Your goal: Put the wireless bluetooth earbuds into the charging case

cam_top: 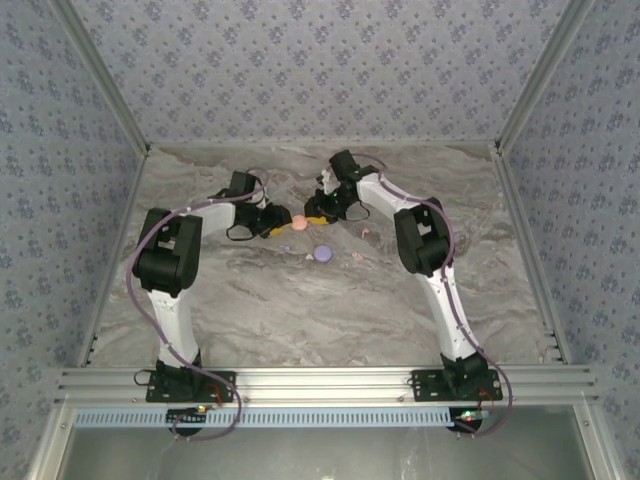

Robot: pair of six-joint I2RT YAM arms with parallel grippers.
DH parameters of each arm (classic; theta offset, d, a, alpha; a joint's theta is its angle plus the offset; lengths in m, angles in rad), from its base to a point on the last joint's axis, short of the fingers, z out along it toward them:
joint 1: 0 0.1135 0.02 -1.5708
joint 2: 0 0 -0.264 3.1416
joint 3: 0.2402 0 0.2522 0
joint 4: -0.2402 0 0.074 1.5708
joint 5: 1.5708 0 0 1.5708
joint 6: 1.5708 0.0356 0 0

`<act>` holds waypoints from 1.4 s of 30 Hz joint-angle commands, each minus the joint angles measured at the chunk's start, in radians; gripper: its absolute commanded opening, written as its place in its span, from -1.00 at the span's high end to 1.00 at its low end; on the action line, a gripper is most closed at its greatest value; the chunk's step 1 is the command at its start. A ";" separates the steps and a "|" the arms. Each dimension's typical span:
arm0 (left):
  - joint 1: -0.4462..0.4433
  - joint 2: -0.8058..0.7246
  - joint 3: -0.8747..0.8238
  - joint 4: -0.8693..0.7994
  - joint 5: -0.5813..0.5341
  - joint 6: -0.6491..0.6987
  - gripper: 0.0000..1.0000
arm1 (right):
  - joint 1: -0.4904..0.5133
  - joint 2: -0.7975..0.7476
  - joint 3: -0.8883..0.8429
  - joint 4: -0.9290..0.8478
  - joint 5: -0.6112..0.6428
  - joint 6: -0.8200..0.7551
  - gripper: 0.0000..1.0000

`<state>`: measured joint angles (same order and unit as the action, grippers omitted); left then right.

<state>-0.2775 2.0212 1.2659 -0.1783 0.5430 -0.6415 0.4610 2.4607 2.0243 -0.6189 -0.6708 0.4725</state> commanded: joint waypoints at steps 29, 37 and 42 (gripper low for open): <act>-0.012 0.086 0.053 0.111 0.133 -0.086 0.21 | 0.007 0.044 0.014 -0.013 -0.034 0.038 0.57; -0.022 0.088 0.070 0.098 0.151 -0.087 0.35 | 0.008 0.043 0.010 -0.005 -0.052 0.039 0.54; -0.026 0.088 0.073 0.095 0.150 -0.088 0.37 | 0.007 0.044 0.008 -0.004 -0.059 0.038 0.55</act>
<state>-0.2901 2.0975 1.3071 -0.0784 0.6605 -0.7273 0.4614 2.4744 2.0335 -0.6212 -0.6926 0.4946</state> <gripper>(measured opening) 0.316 0.227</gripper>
